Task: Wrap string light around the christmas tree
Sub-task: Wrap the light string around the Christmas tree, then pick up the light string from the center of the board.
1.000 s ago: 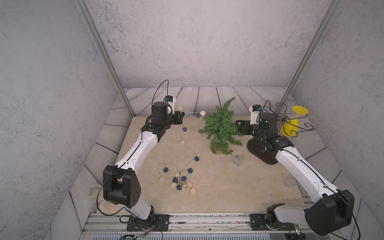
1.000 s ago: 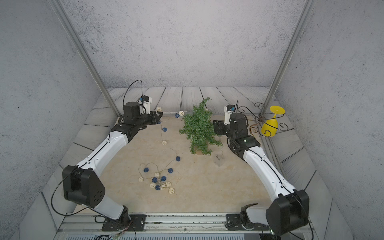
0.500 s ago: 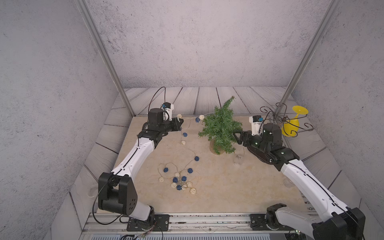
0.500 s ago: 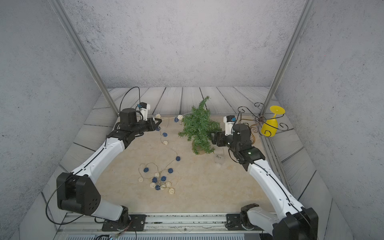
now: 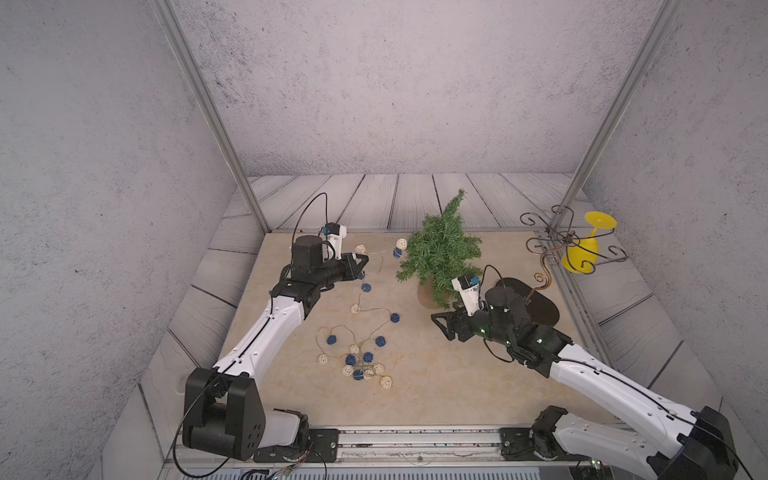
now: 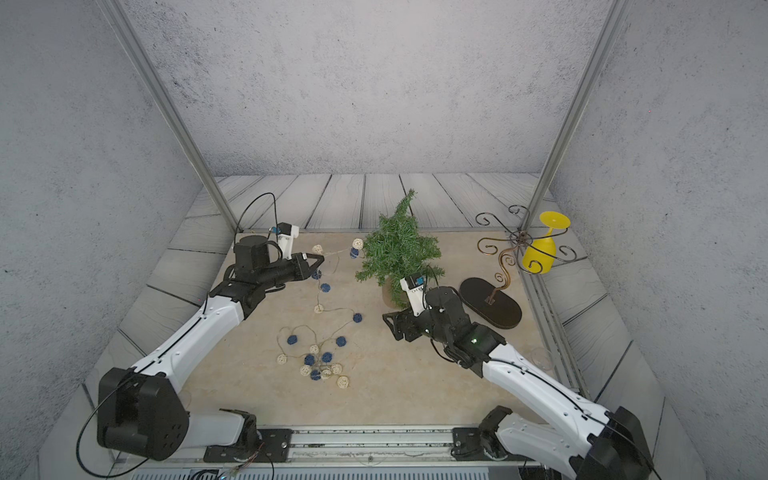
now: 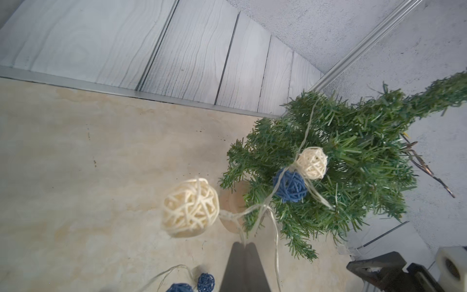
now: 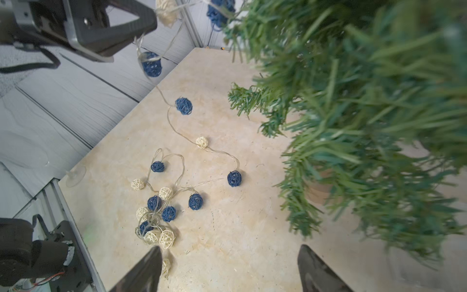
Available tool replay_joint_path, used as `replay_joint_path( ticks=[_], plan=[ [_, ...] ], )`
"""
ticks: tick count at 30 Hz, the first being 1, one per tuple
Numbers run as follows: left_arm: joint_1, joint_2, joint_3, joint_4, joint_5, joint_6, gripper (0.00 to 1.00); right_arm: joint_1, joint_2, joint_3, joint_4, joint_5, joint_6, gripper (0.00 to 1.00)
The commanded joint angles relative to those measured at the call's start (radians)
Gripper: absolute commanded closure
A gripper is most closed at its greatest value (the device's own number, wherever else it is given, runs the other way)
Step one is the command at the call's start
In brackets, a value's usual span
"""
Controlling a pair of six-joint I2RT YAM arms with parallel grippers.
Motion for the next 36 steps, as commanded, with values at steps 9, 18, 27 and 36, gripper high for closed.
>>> replay_joint_path(
  ticks=[9, 18, 27, 36],
  plan=[
    [-0.027, -0.038, -0.080, 0.114, 0.054, -0.060, 1.00, 0.203, 0.177, -0.064, 0.358, 0.123, -0.030, 0.22],
    [-0.029, -0.037, -0.077, 0.150, 0.085, -0.108, 1.00, 0.264, 0.599, 0.042, 0.743, 0.187, -0.069, 0.20],
    [-0.030, -0.062, -0.074, 0.118, 0.059, -0.102, 1.00, 0.265, 0.980, 0.292, 0.939, 0.249, -0.156, 0.26],
    [-0.032, -0.072, -0.084, 0.126, 0.063, -0.109, 1.00, 0.236, 1.093, 0.352, 1.026, 0.270, -0.114, 0.64]
  ],
)
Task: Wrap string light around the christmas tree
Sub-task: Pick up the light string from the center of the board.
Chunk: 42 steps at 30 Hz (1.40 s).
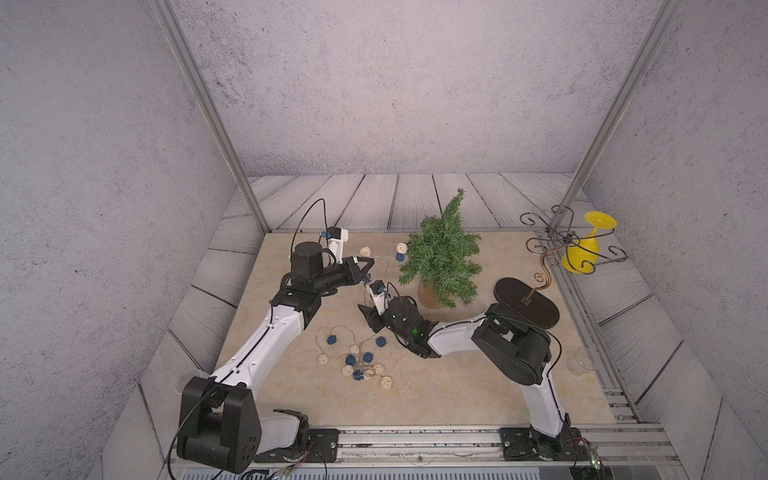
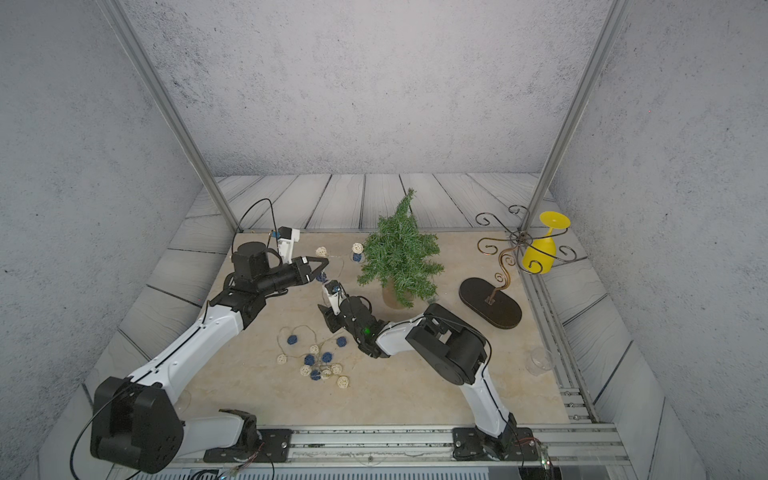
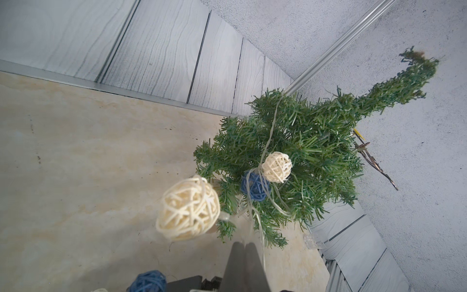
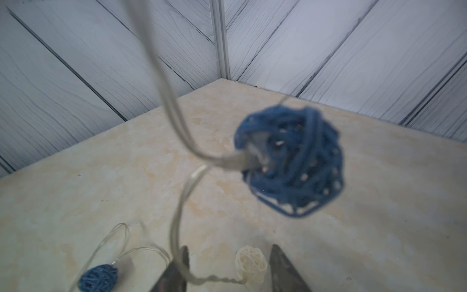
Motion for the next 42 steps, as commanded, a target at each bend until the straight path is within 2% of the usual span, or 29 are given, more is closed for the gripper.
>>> replay_joint_path(
  ticks=[1, 5, 10, 14, 19, 24, 29, 35, 38, 42],
  plan=[
    [-0.007, -0.017, -0.005, 0.019, 0.002, 0.002, 1.00, -0.003, 0.028, -0.028, 0.091, 0.033, -0.011, 0.72],
    [-0.006, -0.013, -0.012, 0.033, 0.000, -0.002, 1.00, -0.003, -0.035, -0.135, 0.169, 0.033, -0.020, 0.94],
    [-0.006, 0.014, -0.009, 0.049, 0.006, -0.002, 1.00, -0.003, -0.208, -0.289, 0.097, 0.022, -0.011, 1.00],
    [-0.018, 0.020, -0.017, 0.065, -0.013, 0.030, 1.00, -0.005, -0.443, -0.397, -0.129, 0.047, -0.002, 1.00],
    [-0.049, 0.021, -0.027, 0.097, -0.017, 0.036, 1.00, -0.007, -0.711, -0.432, -0.458, 0.061, 0.016, 1.00],
    [-0.060, 0.063, -0.004, 0.082, -0.047, 0.043, 1.00, -0.012, -0.866, -0.402, -0.729, 0.071, 0.043, 1.00],
    [-0.075, 0.128, -0.003, 0.117, -0.049, 0.037, 1.00, -0.026, -1.023, -0.415, -0.915, 0.149, 0.077, 1.00],
    [-0.098, 0.115, 0.000, 0.096, -0.124, 0.070, 0.90, -0.034, -1.202, -0.420, -1.059, 0.191, 0.106, 1.00],
    [-0.103, 0.108, 0.000, 0.091, -0.130, 0.073, 0.88, -0.041, -1.252, -0.408, -1.124, 0.226, 0.120, 1.00],
    [-0.111, 0.107, -0.011, 0.092, -0.137, 0.075, 0.69, -0.057, -1.302, -0.401, -1.205, 0.262, 0.151, 1.00]
  ],
)
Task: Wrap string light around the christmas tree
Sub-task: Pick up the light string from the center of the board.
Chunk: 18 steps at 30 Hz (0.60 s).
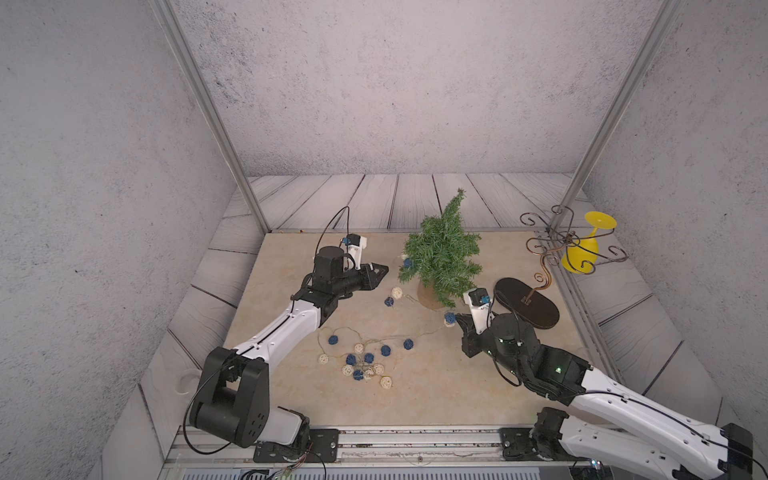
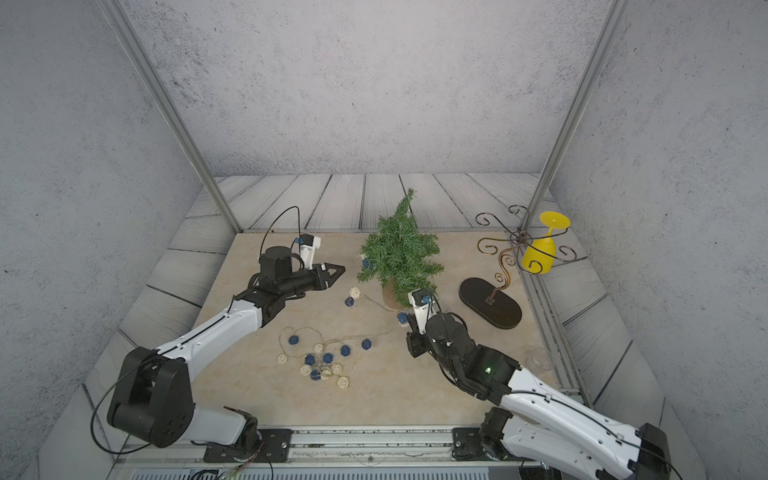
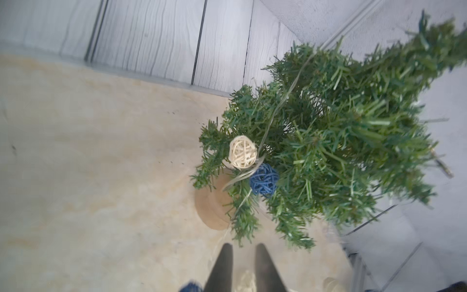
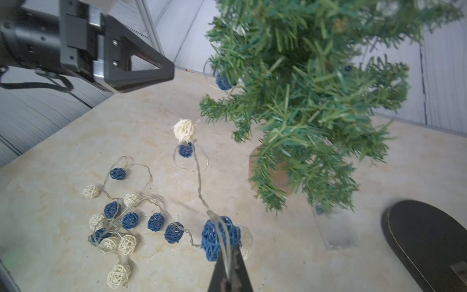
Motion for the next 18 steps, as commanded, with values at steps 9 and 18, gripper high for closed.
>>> replay_joint_path(
  ticks=[9, 18],
  plan=[
    [-0.100, -0.148, -0.098, -0.030, -0.112, 0.152, 0.64, -0.036, -0.094, 0.092, -0.176, 0.024, 0.022, 1.00],
    [-0.399, -0.166, -0.205, -0.008, -0.060, 0.477, 0.33, -0.110, -0.114, 0.119, -0.109, -0.145, 0.029, 1.00]
  ],
)
